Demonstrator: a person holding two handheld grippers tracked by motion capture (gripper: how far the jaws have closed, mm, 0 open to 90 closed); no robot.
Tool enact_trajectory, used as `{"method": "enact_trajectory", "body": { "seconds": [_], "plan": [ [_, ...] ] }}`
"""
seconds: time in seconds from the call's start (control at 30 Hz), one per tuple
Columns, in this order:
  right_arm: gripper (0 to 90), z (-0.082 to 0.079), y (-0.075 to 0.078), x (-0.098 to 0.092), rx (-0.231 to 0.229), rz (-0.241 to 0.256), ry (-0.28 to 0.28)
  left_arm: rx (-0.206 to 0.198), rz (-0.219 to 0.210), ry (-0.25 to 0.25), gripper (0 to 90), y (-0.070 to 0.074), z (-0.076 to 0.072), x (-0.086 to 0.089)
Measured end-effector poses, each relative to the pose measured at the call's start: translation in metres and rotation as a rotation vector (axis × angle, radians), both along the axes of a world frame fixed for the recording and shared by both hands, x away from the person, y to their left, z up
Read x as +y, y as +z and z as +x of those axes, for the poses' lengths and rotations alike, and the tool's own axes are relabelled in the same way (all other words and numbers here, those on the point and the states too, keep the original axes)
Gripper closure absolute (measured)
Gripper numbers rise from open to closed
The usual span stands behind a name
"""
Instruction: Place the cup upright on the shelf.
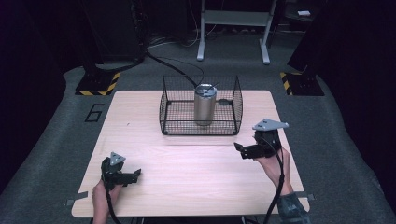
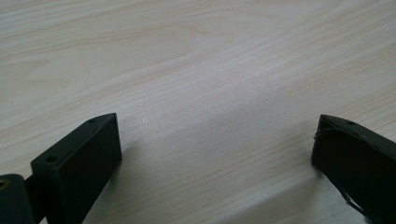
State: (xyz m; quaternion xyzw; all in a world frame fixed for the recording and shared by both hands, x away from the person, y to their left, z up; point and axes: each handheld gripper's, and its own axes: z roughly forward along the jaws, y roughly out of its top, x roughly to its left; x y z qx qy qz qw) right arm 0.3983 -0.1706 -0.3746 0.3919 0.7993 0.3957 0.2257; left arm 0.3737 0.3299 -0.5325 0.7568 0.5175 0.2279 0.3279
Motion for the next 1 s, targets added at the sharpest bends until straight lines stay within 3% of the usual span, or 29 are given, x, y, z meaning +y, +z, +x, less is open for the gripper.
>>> {"method": "enact_trajectory", "body": {
  "seconds": [0.13, 0.2, 0.33, 0.77, 0.87, 0.9, 1.0],
  "plan": [
    [0.0, -0.018, -0.025, -0.023, 0.027, -0.009, -0.057, 0.0, 0.001, -0.001, 1.3, 0.0, 0.0, 0.0],
    [0.0, -0.022, -0.03, -0.028, 0.024, -0.013, -0.067, 0.0, 0.001, -0.001, 1.3, 0.0, 0.0, 0.0],
    [0.0, -0.032, -0.056, -0.045, 0.047, -0.025, -0.115, 0.0, 0.0, 0.0, 1.3, 0.0, 0.0, 0.0],
    [0.0, -0.034, -0.141, -0.08, 0.182, -0.022, -0.231, 0.0, 0.001, 0.0, 1.2, 0.0, 0.0, 0.0],
    [0.0, -0.032, -0.152, -0.082, 0.178, -0.021, -0.243, -0.002, 0.001, 0.003, 1.2, 0.0, 0.001, 0.0],
    [0.0, -0.032, -0.154, -0.083, 0.173, -0.039, -0.231, -0.001, 0.001, 0.002, 1.2, 0.0, 0.001, 0.0],
    [0.0, -0.03, -0.155, -0.085, 0.151, -0.027, -0.214, 0.003, 0.003, 0.002, 1.2, 0.0, 0.001, 0.0]
  ]
}}
